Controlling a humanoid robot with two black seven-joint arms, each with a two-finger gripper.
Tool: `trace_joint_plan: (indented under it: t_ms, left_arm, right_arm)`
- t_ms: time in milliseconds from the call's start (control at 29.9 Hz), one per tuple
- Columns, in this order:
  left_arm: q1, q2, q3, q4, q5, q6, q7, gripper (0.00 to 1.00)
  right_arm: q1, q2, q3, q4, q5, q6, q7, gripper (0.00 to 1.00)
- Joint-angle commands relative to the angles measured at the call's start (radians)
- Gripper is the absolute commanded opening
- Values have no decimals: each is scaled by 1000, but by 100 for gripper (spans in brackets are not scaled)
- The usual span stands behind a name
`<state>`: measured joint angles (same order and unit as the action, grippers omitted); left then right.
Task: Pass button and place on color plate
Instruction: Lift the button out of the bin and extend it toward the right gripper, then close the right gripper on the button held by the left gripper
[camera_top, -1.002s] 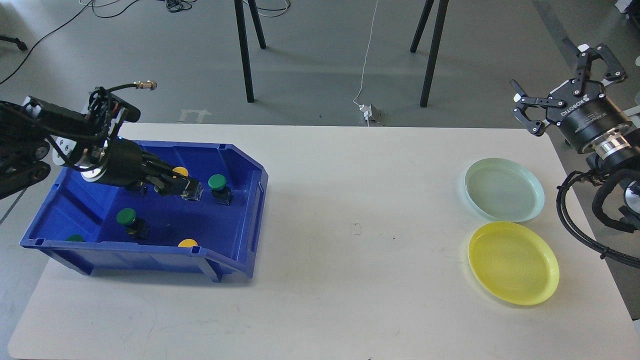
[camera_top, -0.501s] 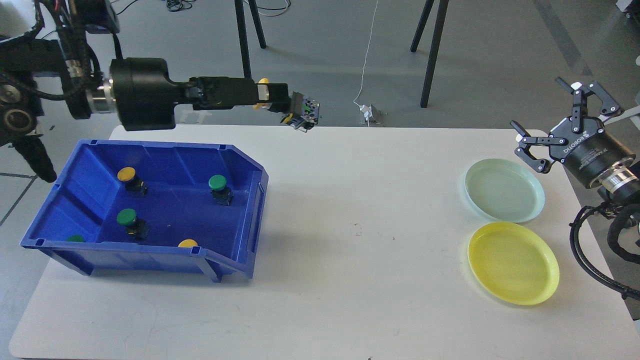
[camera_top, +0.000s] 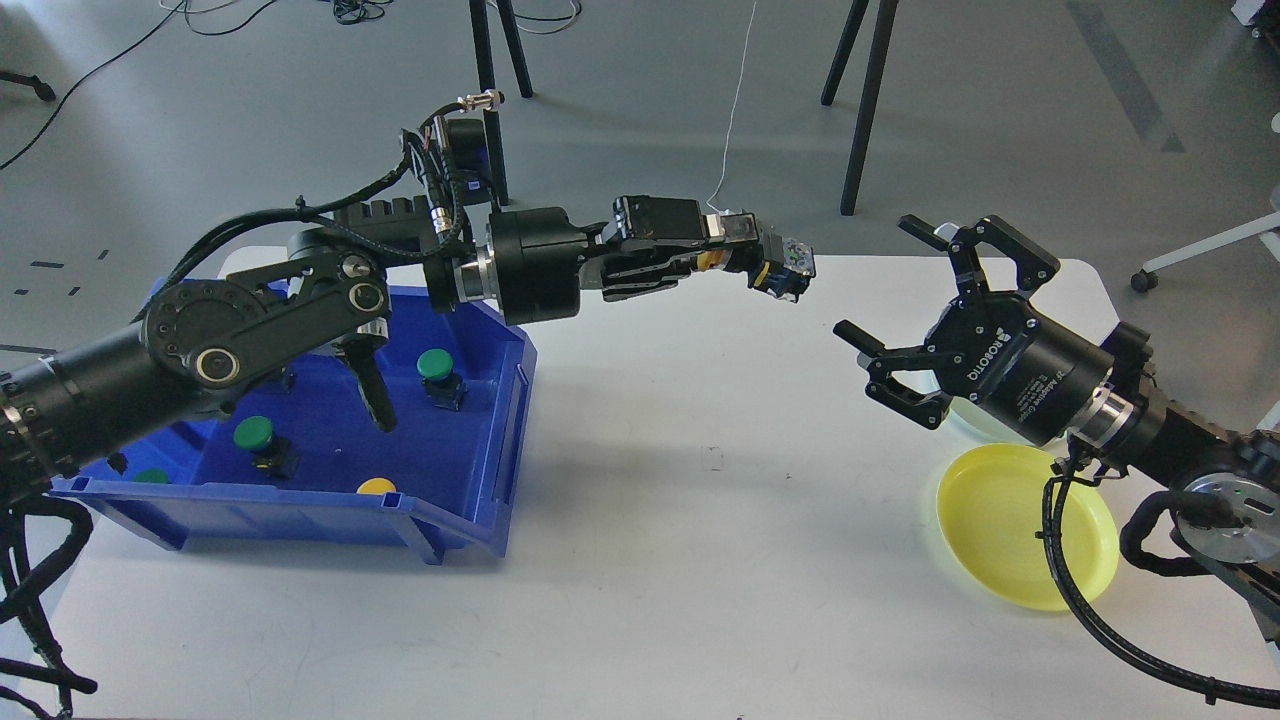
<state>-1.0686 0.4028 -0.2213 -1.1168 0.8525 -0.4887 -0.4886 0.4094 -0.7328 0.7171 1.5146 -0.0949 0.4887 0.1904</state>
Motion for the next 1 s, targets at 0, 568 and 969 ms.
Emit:
trace_joint_plan:
  t_ms: [0, 568, 969]
  left_arm:
    - [1, -2, -3, 3, 2, 0, 0, 7]
    - [-2, -2, -1, 3, 0, 0, 0, 7]
    - [-2, -2, -1, 5, 0, 0, 0, 7]
  right_arm:
    - [3, 36, -21, 4, -3, 0, 0, 99]
    - [138, 98, -94, -5, 0, 0, 57, 81]
    - [141, 90, -100, -11, -5, 0, 57, 38]
